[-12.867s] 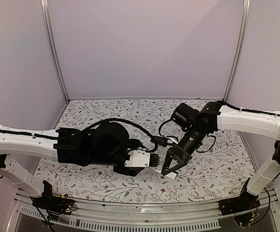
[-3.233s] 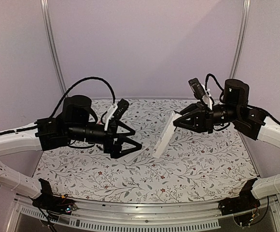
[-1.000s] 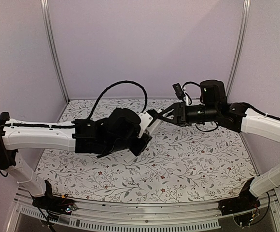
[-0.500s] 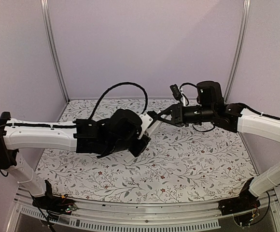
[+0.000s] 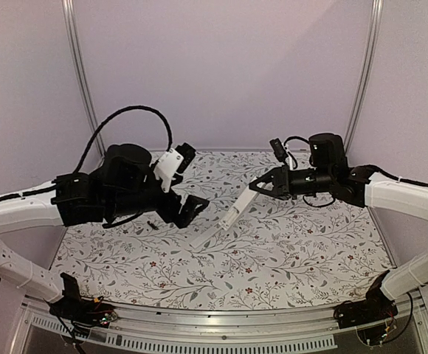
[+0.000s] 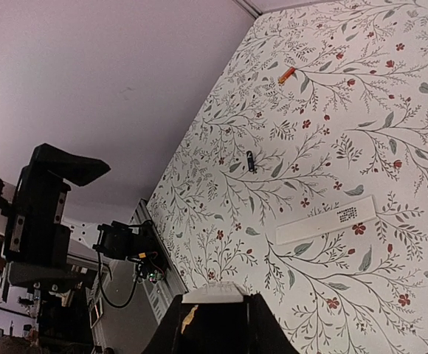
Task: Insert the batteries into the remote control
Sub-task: Move the battery to the center of the board.
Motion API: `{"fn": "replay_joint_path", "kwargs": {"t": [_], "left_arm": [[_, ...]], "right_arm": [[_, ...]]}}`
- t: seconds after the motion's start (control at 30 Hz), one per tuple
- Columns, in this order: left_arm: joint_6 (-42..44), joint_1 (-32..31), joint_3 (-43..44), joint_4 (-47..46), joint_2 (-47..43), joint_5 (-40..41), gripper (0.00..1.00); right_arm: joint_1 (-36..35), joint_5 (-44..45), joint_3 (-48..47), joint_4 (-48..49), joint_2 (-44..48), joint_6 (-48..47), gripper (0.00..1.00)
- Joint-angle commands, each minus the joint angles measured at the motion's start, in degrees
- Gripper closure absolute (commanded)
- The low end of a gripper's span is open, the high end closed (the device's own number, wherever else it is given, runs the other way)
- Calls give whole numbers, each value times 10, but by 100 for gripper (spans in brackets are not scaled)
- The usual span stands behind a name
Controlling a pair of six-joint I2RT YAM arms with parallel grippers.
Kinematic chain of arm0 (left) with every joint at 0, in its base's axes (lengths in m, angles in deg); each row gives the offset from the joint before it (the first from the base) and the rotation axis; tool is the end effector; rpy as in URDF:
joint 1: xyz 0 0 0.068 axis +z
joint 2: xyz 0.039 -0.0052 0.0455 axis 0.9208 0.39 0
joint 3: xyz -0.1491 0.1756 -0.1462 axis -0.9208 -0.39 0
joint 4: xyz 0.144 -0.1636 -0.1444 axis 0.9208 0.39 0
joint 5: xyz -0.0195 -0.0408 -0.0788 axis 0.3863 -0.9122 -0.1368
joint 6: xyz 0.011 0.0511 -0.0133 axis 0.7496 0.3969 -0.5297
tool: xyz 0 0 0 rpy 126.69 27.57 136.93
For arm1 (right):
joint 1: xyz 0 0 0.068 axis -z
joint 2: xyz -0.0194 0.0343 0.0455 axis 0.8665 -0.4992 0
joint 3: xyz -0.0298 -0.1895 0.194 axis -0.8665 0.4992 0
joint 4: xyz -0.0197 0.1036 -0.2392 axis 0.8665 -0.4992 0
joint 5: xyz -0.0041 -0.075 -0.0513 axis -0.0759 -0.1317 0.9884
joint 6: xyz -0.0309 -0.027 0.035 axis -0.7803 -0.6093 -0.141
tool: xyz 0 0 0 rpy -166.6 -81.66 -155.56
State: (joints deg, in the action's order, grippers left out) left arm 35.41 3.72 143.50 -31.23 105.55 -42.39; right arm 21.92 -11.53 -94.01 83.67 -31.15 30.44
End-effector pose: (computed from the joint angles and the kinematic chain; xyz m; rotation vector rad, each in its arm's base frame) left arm 0.1363 -0.2504 0.3258 0.8371 1.9122 -0.4814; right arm 0.2323 0.2074 0.2908 -0.4645 2.1665 1.3583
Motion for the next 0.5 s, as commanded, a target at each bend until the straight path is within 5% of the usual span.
{"fn": "replay_joint_path", "kwargs": {"t": [0.0,0.23,0.47], "left_arm": [[-37,79,-42,27,-67,-64,0],[-51,164,-77,88,-125,-99,0],[-55,245,-42,147,-70,-128,0]], "right_arm": [[6,-60,13,40,30,-36,100],[7,-107,15,40,38,-70,100],[8,-121,17,39,35,-82,100]]}}
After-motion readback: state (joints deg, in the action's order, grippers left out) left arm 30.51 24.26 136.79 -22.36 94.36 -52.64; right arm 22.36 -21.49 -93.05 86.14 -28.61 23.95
